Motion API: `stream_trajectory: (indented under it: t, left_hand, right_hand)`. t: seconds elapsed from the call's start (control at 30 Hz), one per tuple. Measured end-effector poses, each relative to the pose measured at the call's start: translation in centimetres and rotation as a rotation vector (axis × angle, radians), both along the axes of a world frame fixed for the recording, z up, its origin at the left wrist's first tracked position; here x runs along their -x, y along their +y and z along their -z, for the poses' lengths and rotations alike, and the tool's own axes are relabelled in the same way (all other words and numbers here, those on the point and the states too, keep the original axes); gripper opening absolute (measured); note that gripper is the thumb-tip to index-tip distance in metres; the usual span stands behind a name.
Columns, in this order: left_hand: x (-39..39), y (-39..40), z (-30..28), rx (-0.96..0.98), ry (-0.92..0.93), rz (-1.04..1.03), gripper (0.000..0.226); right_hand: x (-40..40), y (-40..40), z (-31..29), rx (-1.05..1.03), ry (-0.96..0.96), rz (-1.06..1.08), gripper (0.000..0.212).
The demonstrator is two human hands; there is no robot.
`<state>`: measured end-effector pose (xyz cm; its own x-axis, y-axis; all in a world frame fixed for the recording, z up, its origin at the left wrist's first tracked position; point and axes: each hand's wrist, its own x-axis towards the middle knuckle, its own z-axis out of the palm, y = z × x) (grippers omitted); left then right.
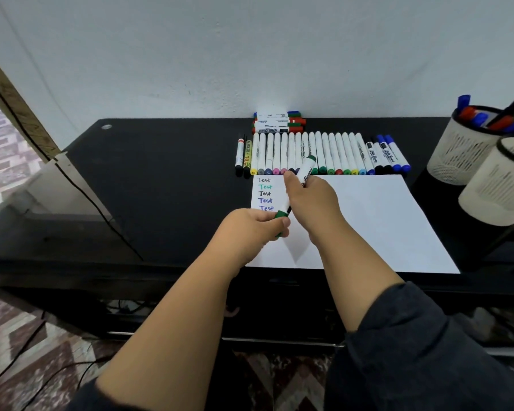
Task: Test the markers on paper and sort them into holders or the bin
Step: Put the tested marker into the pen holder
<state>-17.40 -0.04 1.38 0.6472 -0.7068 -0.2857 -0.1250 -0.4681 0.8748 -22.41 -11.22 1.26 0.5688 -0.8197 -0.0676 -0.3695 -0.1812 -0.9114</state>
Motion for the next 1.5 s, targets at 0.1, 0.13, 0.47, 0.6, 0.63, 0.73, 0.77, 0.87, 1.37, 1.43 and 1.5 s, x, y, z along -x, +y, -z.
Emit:
stream_trajectory:
  t: [0.1,0.13,0.47,0.6,0.63,0.73,0.77,0.87,1.37,1.43,1.5]
  left_hand:
    - [-0.2,0.2,-0.1,0.019,0.014,0.017,0.015]
    - [-0.2,0.2,-0.1,0.018,0.027,0.022,0.014]
    - [-0.7,1.0,0.2,0.055,0.147,0.022,0.017]
    - [-0.8,1.4,0.1,0.077,0.231,0.01,0.021]
    - [-0.9,1.5,0.1,0.073,0.229,-0.001,0.021]
    - [-0.8,1.4,0.1,0.038,0.145,-0.039,0.02]
    - [-0.8,1.3,0.2,0.032,0.105,-0.051,0.02]
    - [-0.8,1.4,-0.1,0.033,0.064,-0.074,0.023]
    - [-2.3,2.9,1.1,0.044,0.047,-0.195,0.016]
    - [-2.7,3.0,1.1,0.005,-0.086,-0.23,0.023]
    - [-3.2,3.2,1.2,0.001,-0.146,-0.269,0.023]
  right_hand:
    - [-0.2,0.0,0.2,0.073,0.037,0.012,0.04]
    - [-0.3,0.0,0.2,0.082,0.045,0.011,0.04]
    - [-1.1,0.2,0.6,-0.047,0.003,-0.025,0.029]
    - [-1.5,0.6,0.8,-0.112,-0.033,-0.031,0.022]
    - [-1.7,0.7,0.9,-0.114,-0.037,-0.02,0.022]
    - [-2.3,0.8,1.2,-0.111,-0.036,0.038,0.03]
    - [-2.4,0.9,1.3,-0.109,-0.039,0.052,0.031]
    - [-2.8,1.3,1.5,-0.128,-0.044,0.032,0.022]
    - [-1.4,-0.6,1.3,-0.384,-0.265,0.173,0.034]
    - [-0.6,-0.6,1.5,-0.38,-0.297,0.114,0.025]
    - [0.0,-0.4,1.8,-0.345,-0.297,0.066,0.018]
